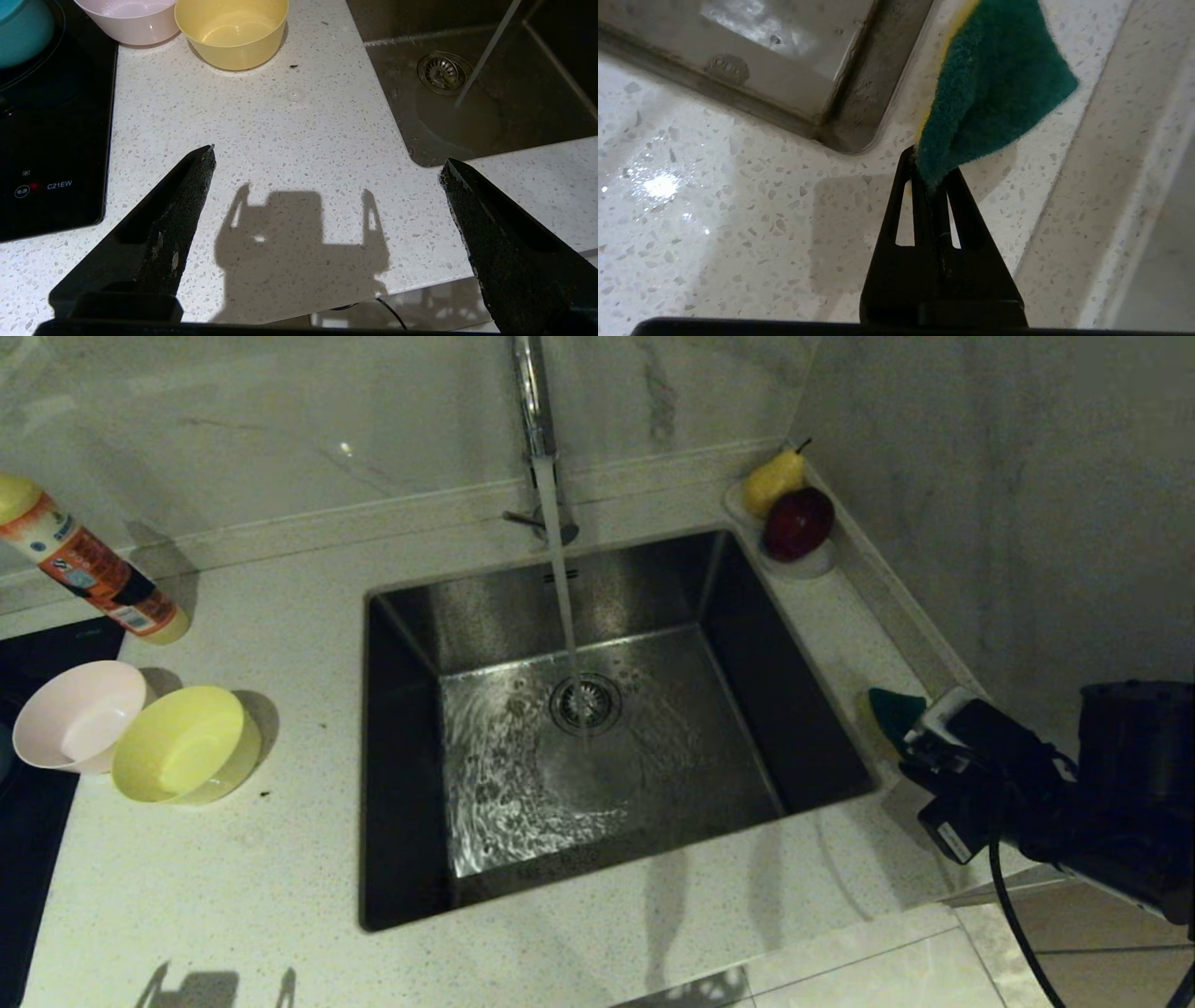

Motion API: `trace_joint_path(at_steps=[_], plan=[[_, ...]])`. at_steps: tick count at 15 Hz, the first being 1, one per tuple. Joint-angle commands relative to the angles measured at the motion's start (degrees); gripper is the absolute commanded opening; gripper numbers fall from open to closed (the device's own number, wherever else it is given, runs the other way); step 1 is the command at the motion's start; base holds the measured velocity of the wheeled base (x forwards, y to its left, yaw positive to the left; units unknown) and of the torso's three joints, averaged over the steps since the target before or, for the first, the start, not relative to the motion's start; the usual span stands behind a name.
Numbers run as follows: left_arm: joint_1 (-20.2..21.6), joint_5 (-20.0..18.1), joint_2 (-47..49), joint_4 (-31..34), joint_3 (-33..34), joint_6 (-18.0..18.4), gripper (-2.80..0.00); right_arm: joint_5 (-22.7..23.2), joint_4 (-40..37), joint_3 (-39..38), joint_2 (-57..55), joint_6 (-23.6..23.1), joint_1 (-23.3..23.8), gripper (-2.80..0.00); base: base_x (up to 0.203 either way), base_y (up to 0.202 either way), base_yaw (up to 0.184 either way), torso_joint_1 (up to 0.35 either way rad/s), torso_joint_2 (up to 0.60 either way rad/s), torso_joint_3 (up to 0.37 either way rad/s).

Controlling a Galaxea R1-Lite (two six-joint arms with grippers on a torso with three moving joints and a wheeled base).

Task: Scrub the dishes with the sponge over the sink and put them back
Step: Put down the sponge

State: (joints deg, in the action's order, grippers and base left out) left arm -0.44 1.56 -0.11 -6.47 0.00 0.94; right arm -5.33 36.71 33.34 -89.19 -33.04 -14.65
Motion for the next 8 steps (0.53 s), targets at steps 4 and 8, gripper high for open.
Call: trace_joint_path(at_steps=[4,8], plan=[[0.0,0.0,0.1,0.0,2.3,0.0,0.00,0.0,0.3,-0.6,-0.3,0.0,0.6,-2.80,0.000,0.000,0.000,0.000,0.00,0.000],[0.0,0.0,0.1,0.0,2.3,0.0,0.00,0.0,0.4,-0.3,0.0,0.1,1.3,-2.80,0.000,0.000,0.000,0.000,0.00,0.000]])
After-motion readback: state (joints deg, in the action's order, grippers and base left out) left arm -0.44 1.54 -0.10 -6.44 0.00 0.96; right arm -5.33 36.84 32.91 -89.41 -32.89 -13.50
